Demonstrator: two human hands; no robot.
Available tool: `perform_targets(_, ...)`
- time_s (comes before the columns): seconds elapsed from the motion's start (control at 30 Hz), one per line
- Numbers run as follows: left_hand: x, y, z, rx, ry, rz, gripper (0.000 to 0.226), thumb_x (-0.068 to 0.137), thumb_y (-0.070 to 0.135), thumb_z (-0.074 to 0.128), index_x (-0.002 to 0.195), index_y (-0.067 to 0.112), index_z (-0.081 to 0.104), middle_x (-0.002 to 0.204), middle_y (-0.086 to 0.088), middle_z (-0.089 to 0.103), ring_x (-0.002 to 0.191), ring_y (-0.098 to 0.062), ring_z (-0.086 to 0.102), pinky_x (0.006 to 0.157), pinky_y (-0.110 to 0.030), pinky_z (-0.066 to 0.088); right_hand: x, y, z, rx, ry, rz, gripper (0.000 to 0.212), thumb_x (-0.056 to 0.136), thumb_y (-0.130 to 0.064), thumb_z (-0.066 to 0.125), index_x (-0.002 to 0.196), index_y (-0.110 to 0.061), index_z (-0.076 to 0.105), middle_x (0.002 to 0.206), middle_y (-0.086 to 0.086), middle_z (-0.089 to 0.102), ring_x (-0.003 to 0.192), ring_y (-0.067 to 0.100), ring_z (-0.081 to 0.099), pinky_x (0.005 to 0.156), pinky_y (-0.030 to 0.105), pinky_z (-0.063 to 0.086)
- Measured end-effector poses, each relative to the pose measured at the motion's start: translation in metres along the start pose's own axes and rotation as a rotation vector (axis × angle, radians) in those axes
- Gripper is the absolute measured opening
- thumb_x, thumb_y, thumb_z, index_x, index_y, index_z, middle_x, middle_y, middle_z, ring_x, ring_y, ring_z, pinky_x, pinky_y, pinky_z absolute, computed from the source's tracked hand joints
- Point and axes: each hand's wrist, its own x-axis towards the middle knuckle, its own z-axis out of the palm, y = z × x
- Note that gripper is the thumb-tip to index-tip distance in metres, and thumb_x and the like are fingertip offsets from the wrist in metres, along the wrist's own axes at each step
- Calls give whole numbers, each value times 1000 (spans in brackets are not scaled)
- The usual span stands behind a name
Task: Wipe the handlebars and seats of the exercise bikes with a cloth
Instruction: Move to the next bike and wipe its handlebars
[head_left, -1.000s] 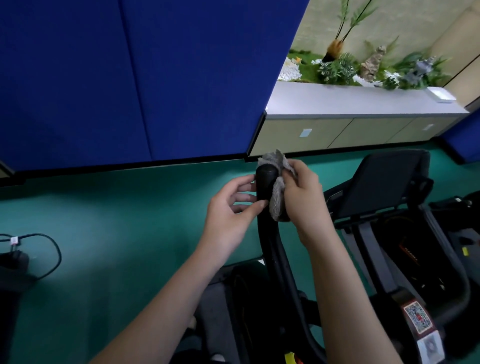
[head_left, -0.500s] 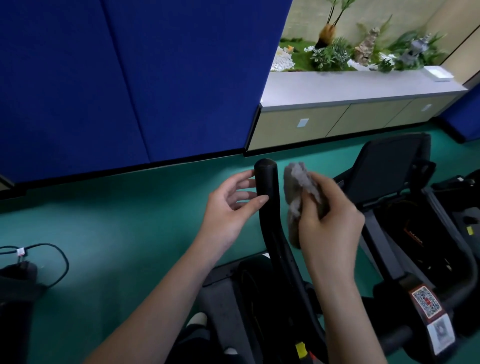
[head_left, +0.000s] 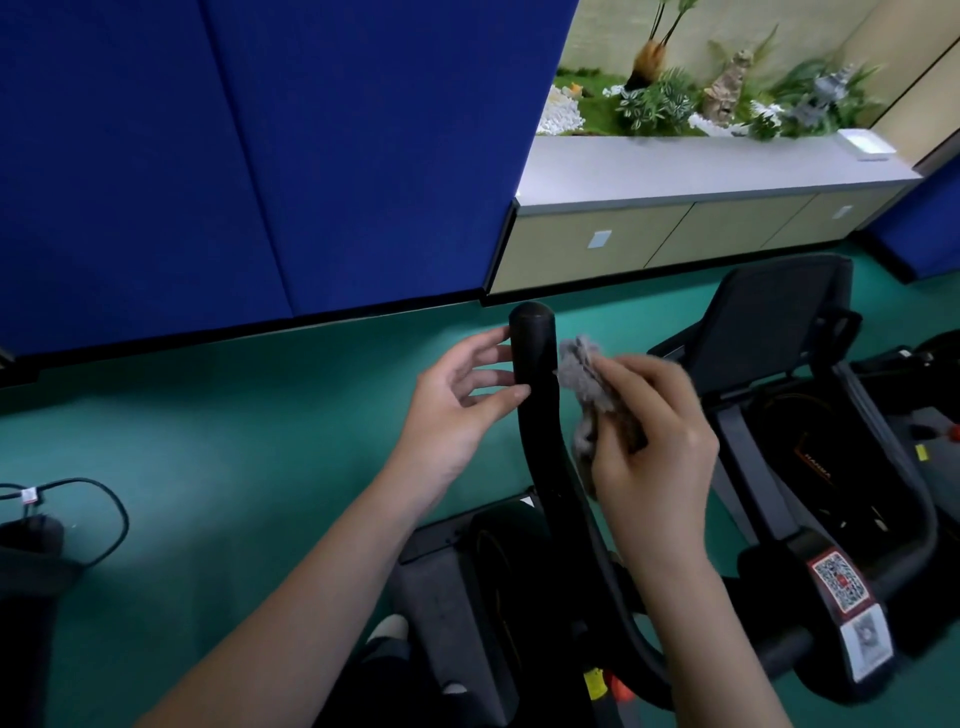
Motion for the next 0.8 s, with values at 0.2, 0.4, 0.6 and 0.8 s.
perform_targets(0.2, -7, -8, 3, 0, 35, -38, 37, 83, -8, 61, 115, 12, 58, 105, -7, 64, 84, -11, 61, 81, -20, 51, -25, -2, 7, 47, -117, -49, 45, 71, 20, 54, 110, 0, 67, 104, 8, 58, 95, 29, 59, 84, 22, 45)
perform_targets(0.4, -12, -21, 7, -102, 45, -75, 31, 81, -9, 62, 98, 16, 63, 89, 3, 68, 76, -10, 62, 73, -26, 53, 21, -19, 6, 12, -23, -308, 37, 79, 9, 44, 108, 4, 67, 107, 11, 63, 97, 26, 52, 88, 23, 42)
perform_targets(0.6, -19, -30, 8, -189, 61, -101, 30, 79, -12, 61, 89, 15, 65, 82, 3, 68, 77, -13, 60, 76, -30, 47, 43, -11, 15, -97, -387, -595, 38, 76, 5, 42, 103, 4, 68, 99, 10, 70, 96, 33, 54, 86, 26, 44)
perform_targets(0.8, -29, -33, 10, -222, 50, -149, 23, 83, -2, 65, 102, 12, 65, 94, -2, 68, 85, -15, 61, 80, -34, 46, 61, -13, 4, -9, -505, -648, 39, 73, 13, 45, 105, 5, 66, 97, 12, 68, 95, 33, 57, 83, 31, 48)
